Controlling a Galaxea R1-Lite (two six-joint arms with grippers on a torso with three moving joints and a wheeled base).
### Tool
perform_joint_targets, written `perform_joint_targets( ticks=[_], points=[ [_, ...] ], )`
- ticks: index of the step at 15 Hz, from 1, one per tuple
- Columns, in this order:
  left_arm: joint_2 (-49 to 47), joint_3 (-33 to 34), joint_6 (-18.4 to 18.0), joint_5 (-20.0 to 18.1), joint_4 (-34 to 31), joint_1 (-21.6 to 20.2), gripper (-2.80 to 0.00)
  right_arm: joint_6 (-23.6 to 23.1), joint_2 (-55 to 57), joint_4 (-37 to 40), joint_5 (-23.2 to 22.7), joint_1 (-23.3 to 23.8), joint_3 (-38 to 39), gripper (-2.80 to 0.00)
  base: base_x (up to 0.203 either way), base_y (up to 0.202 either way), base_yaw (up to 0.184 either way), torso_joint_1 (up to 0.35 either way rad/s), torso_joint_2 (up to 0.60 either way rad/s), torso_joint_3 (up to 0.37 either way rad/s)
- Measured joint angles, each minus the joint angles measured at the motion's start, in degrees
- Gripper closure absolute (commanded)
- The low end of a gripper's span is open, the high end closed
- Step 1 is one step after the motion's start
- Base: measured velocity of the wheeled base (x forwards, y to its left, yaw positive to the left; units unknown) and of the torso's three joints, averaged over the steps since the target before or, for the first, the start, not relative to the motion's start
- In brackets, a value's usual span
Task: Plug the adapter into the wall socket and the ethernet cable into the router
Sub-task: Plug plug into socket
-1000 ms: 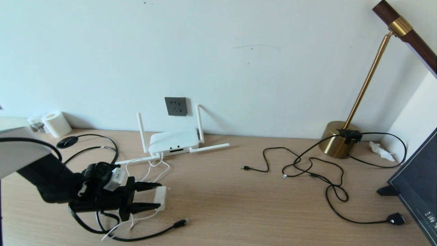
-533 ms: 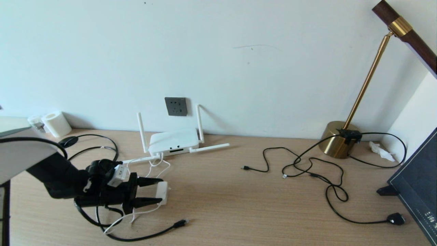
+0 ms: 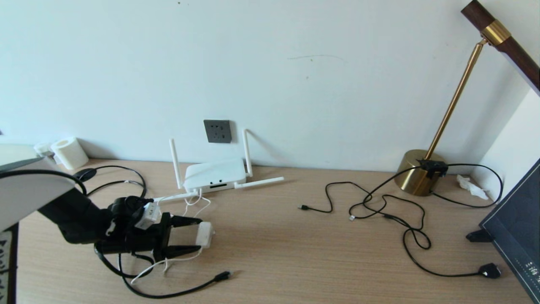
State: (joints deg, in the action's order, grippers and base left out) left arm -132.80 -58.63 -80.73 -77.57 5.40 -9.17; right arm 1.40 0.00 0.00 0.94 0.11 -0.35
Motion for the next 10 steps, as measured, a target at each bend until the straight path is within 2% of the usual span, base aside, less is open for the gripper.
perform_joint_targets(
  ticks=[7,10],
  points=[
    [3.18,0.45,0.06,-0.95,-0.64,-0.01,-2.80,0.00,0.00,0.00,0.05,-0.01,0.00,0.00,0.000,0.000,0.000,0.000,0.00,0.000],
    [7.65,0.45,0.24,-1.38,-5.46,-0.12,-2.80,-0.02,0.00,0.00,0.02,-0.01,0.00,0.00,0.000,0.000,0.000,0.000,0.00,0.000]
  ],
)
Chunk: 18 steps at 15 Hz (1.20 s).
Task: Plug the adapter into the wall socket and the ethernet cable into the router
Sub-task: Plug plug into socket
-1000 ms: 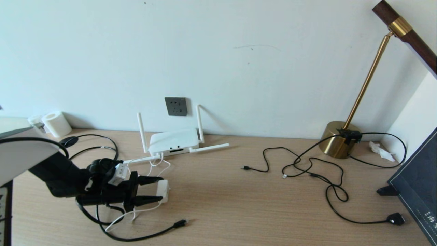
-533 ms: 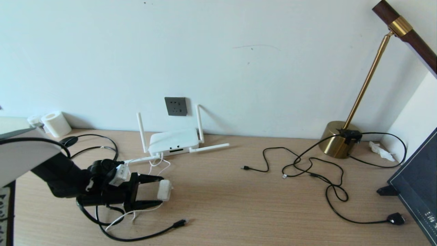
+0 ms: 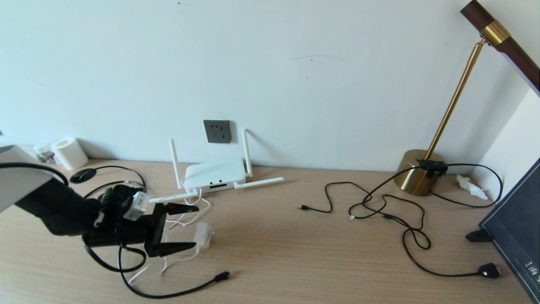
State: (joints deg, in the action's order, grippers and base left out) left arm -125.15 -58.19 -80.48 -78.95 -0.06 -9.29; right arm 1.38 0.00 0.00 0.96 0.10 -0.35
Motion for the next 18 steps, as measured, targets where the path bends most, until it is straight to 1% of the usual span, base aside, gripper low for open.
perform_joint_targets(
  ticks=[3,4,5,6,7,9,10,11,12,13,14,15,16,17,18],
  points=[
    [6.21,-0.20,0.90,0.06,-6.79,-0.38,-2.80,0.02,0.00,0.00,0.00,0.00,0.00,0.00,0.000,0.000,0.000,0.000,0.00,0.000],
    [9.16,-0.74,1.96,0.52,-10.66,-0.44,-2.80,0.00,0.00,0.00,-0.01,0.00,0.00,0.00,0.000,0.000,0.000,0.000,0.00,0.000],
    [12.54,-1.97,3.34,1.80,-16.00,-0.44,-2.80,0.02,0.00,0.00,0.00,0.00,0.00,0.00,0.000,0.000,0.000,0.000,0.00,0.000],
    [15.85,-3.63,4.87,4.27,-22.75,-0.44,-2.80,0.02,0.00,0.00,0.00,0.00,0.00,0.00,0.000,0.000,0.000,0.000,0.00,0.000],
    [19.02,-5.96,6.47,7.96,-29.47,-0.44,-2.80,0.02,0.00,0.00,-0.02,0.00,0.00,0.00,0.000,0.000,0.000,0.000,0.00,0.000],
    [23.92,-12.35,10.84,18.08,-41.59,-0.33,-2.80,0.02,0.00,0.00,-0.02,0.00,0.00,0.00,0.000,0.000,0.000,0.000,0.00,0.000],
    [25.50,-15.18,13.71,22.05,-45.11,-0.08,-2.80,0.02,0.00,0.00,-0.01,0.00,0.00,0.00,0.000,0.000,0.000,0.000,0.00,0.000],
    [26.90,-17.87,16.99,24.53,-46.85,0.33,-2.80,0.00,0.00,0.00,-0.02,0.00,0.00,0.00,0.000,0.000,0.000,0.000,0.00,0.000],
    [28.08,-20.76,19.93,25.23,-47.18,0.89,-2.80,-0.01,0.00,0.00,0.00,0.00,0.00,0.00,0.000,0.000,0.000,0.000,0.00,0.000],
    [28.98,-23.72,22.24,25.59,-47.18,1.38,-2.80,-0.01,0.00,0.00,-0.02,0.00,0.00,0.00,0.000,0.000,0.000,0.000,0.00,0.000],
    [29.70,-26.78,23.98,26.91,-46.85,1.78,-2.80,0.02,0.00,0.00,0.00,0.00,0.02,0.00,0.000,0.000,0.000,0.000,0.00,0.000],
    [30.29,-29.15,25.29,30.24,-45.80,2.02,-2.80,0.00,0.00,0.00,-0.02,0.00,0.02,0.00,0.000,0.000,0.000,0.000,0.00,0.000],
    [30.76,-30.39,26.32,34.63,-44.06,2.12,-2.80,0.00,0.00,0.00,0.00,0.00,0.02,0.00,0.000,0.000,0.000,0.000,0.00,0.000],
    [31.26,-30.63,27.65,40.28,-40.87,2.21,-2.80,0.02,0.00,0.00,0.00,0.00,0.02,0.00,0.000,0.000,0.000,0.000,0.00,0.000],
    [31.68,-29.87,28.81,46.25,-36.22,2.32,-2.80,0.02,0.00,0.00,0.00,0.00,0.02,0.00,0.000,0.000,0.000,0.000,0.00,0.000]
  ],
)
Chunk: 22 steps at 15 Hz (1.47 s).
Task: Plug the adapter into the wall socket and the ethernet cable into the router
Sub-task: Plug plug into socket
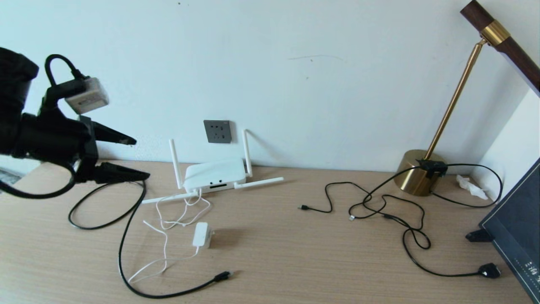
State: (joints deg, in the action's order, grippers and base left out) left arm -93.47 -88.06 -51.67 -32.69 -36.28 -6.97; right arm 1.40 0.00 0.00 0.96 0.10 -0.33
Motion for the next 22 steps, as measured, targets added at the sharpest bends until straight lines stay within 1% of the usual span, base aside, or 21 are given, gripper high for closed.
perform_joint_targets(
  ticks=[1,2,3,4,5,7,8,9,10,11,12,14,15,17,18,21,22],
  points=[
    [0.24,0.98,0.92,5.46,4.92,0.33,-2.80,0.00,0.00,0.00,0.00,0.00,0.00,0.00,0.000,0.000,0.000,0.000,0.00,0.000],
    [0.34,2.07,2.82,11.76,11.01,1.28,-2.80,0.00,0.00,0.00,-0.01,0.00,0.00,0.00,0.000,0.000,0.000,0.000,0.00,0.000],
    [0.28,2.67,6.21,17.45,16.39,3.49,-2.80,0.00,0.00,0.00,-0.02,0.00,0.00,0.00,0.000,0.000,0.000,0.000,0.00,0.000],
    [0.02,2.75,10.96,22.97,20.58,6.86,-2.80,-0.02,0.00,0.00,0.00,0.01,0.00,0.00,0.000,0.000,0.000,0.000,0.00,0.000],
    [-0.49,2.07,16.45,27.68,22.87,10.48,-2.80,0.00,0.00,0.00,-0.02,0.00,0.00,0.00,0.000,0.000,0.000,0.000,0.00,0.000],
    [-2.56,-0.08,31.13,37.47,23.45,17.52,-2.80,0.00,0.00,0.00,0.00,0.00,0.00,0.00,0.000,0.000,0.000,0.000,0.00,0.000],
    [-3.77,-0.28,37.54,41.73,22.41,19.35,-2.80,0.00,0.00,0.00,0.00,0.00,0.00,0.00,0.000,0.000,0.000,0.000,0.00,0.000],
    [-4.90,0.66,42.77,45.00,21.55,20.50,-2.80,-0.02,0.00,0.00,-0.02,0.00,0.00,0.00,0.000,0.000,0.000,0.000,0.00,0.000],
    [-5.79,2.20,45.84,46.92,21.13,21.10,-2.80,-0.02,0.00,0.00,-0.02,0.00,0.00,0.00,0.000,0.000,0.000,0.000,0.00,0.000],
    [-6.60,3.75,47.38,48.01,21.06,21.38,-2.80,-0.01,0.00,0.00,-0.01,0.01,0.00,0.00,0.000,0.000,0.000,0.000,0.00,0.000],
    [-7.45,5.11,48.61,48.32,20.72,21.61,-2.80,0.00,0.00,0.00,0.00,-0.02,0.00,0.00,0.000,0.000,0.000,0.000,0.00,0.000],
    [-8.66,6.25,52.58,47.97,17.61,22.11,-2.80,-0.02,0.00,0.00,0.00,0.00,0.00,0.00,0.000,0.000,0.000,0.000,0.00,0.000],
    [-8.95,6.37,54.74,46.54,14.97,22.54,-2.80,-0.03,0.00,0.00,0.02,0.00,0.00,0.00,0.000,0.000,0.000,0.000,0.00,0.000],
    [-9.09,6.73,56.68,40.57,9.82,23.07,-2.80,-0.02,0.00,0.00,0.00,0.00,0.00,0.00,0.000,0.000,0.000,0.000,0.00,0.000],
    [-9.31,7.37,58.17,38.32,8.11,23.26,-2.80,0.00,0.00,0.01,-0.02,0.00,0.00,0.00,0.000,0.000,0.000,0.000,0.00,0.000],
    [-10.80,8.58,65.74,36.91,7.62,25.49,-2.80,-0.02,0.00,0.00,0.00,0.00,0.00,0.00,0.000,0.000,0.000,0.000,0.00,0.000],
    [-11.24,9.52,65.79,36.58,7.93,26.03,-2.80,0.00,0.00,0.00,-0.02,0.00,0.00,0.00,0.000,0.000,0.000,0.000,0.00,0.000]
  ],
)
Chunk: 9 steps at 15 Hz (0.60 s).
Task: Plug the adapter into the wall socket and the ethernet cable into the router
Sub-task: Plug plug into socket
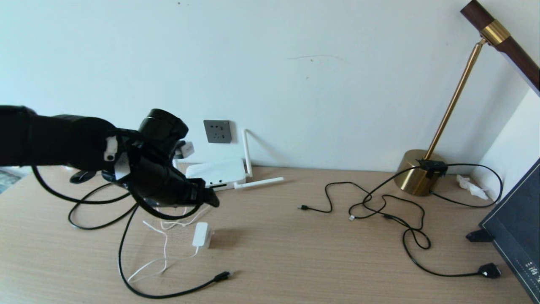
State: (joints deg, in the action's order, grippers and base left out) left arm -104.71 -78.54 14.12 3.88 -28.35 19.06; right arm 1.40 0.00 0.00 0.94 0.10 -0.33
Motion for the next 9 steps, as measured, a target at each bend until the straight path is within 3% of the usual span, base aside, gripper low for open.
perform_joint_targets(
  ticks=[9],
  points=[
    [-2.62,9.19,-1.47,0.27,7.17,0.61,-2.80,-0.03,0.00,0.00,0.02,0.00,0.00,0.00,0.000,0.000,0.000,0.000,0.00,0.000]
  ],
)
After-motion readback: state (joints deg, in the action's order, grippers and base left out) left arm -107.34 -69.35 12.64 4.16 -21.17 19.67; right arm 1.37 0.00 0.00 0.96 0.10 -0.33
